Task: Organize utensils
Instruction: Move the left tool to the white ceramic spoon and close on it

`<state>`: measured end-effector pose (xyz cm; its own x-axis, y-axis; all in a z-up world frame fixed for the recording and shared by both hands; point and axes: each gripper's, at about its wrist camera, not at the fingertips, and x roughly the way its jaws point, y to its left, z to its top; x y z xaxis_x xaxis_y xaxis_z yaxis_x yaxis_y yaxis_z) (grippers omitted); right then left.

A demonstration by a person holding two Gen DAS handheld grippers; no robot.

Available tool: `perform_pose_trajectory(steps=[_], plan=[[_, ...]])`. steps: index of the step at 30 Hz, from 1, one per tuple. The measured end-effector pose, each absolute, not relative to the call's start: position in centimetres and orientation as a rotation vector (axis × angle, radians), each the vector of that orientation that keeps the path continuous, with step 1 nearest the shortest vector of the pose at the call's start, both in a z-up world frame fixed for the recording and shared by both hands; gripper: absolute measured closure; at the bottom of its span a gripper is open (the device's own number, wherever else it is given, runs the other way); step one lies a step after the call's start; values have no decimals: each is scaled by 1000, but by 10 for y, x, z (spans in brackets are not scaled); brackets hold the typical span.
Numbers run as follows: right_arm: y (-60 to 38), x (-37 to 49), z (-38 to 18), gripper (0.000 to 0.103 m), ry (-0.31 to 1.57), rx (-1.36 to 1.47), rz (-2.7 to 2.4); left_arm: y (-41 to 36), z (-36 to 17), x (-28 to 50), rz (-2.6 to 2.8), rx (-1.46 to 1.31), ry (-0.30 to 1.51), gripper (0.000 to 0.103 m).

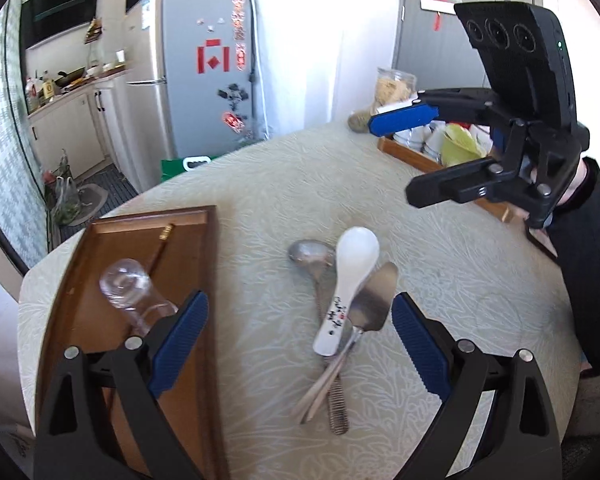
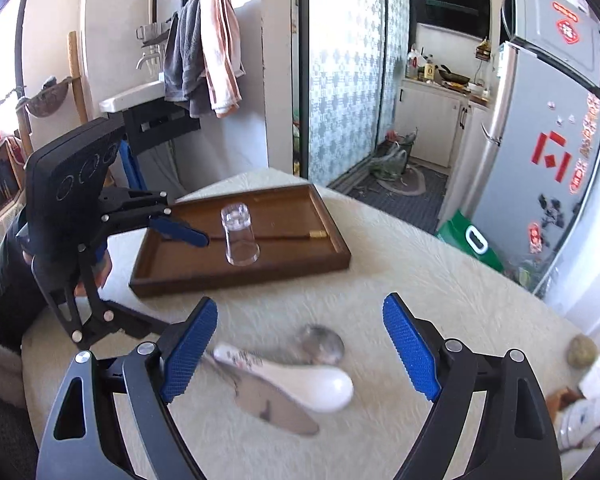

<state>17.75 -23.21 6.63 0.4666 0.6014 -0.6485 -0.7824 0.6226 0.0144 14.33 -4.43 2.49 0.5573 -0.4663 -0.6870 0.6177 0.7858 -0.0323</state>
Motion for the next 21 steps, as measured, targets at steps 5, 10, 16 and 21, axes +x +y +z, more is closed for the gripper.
perform_pose_trajectory(steps=[5, 10, 16, 21], plan=[[-251, 183, 46, 17, 745, -260, 796, -70, -6, 146, -663, 289, 804, 8], [-252, 188, 25, 20, 794, -216, 795, -80, -19, 143, -709, 309, 815, 8], [-257, 200, 8, 41, 855, -169, 768, -71, -23, 154, -717, 246, 833, 18], [-261, 199, 8, 49, 860, -150, 762, -74, -31, 160, -700, 247, 867, 37]])
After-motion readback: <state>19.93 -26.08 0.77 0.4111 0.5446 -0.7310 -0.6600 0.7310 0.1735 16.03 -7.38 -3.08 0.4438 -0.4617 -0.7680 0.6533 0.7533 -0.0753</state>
